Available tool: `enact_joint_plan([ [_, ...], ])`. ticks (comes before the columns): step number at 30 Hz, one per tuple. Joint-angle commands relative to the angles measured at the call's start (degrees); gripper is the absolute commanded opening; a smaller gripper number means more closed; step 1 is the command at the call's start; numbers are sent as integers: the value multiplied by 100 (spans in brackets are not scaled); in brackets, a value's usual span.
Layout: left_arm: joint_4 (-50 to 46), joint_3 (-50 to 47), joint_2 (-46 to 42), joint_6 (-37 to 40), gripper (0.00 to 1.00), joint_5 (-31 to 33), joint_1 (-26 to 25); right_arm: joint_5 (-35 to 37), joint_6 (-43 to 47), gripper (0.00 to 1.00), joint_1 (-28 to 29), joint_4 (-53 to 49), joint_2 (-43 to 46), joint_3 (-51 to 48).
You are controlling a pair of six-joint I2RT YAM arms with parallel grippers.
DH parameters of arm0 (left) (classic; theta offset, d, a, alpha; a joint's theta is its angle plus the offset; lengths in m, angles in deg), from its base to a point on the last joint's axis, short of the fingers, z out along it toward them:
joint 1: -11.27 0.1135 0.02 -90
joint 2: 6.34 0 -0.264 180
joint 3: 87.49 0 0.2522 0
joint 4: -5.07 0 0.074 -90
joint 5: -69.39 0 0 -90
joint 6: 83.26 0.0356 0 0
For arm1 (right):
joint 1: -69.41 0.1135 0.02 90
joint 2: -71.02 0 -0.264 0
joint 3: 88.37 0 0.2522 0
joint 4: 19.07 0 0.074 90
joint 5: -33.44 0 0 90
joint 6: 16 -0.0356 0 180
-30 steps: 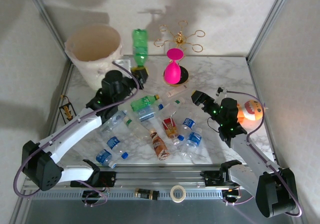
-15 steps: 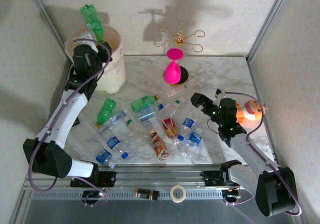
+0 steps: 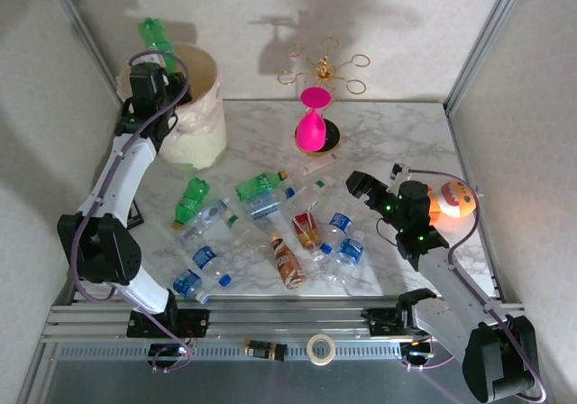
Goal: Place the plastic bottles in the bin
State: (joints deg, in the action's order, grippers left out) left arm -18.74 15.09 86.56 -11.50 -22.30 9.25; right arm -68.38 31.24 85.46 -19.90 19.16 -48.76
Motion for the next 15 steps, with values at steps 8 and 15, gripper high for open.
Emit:
enact_joint_plan([
  [8, -164, 208, 66, -119, 36, -208, 60, 120, 101, 99, 13, -63, 96, -60],
  [15, -177, 132, -25, -162, 81, -235, 55, 142, 84, 99, 14, -54, 84, -72],
])
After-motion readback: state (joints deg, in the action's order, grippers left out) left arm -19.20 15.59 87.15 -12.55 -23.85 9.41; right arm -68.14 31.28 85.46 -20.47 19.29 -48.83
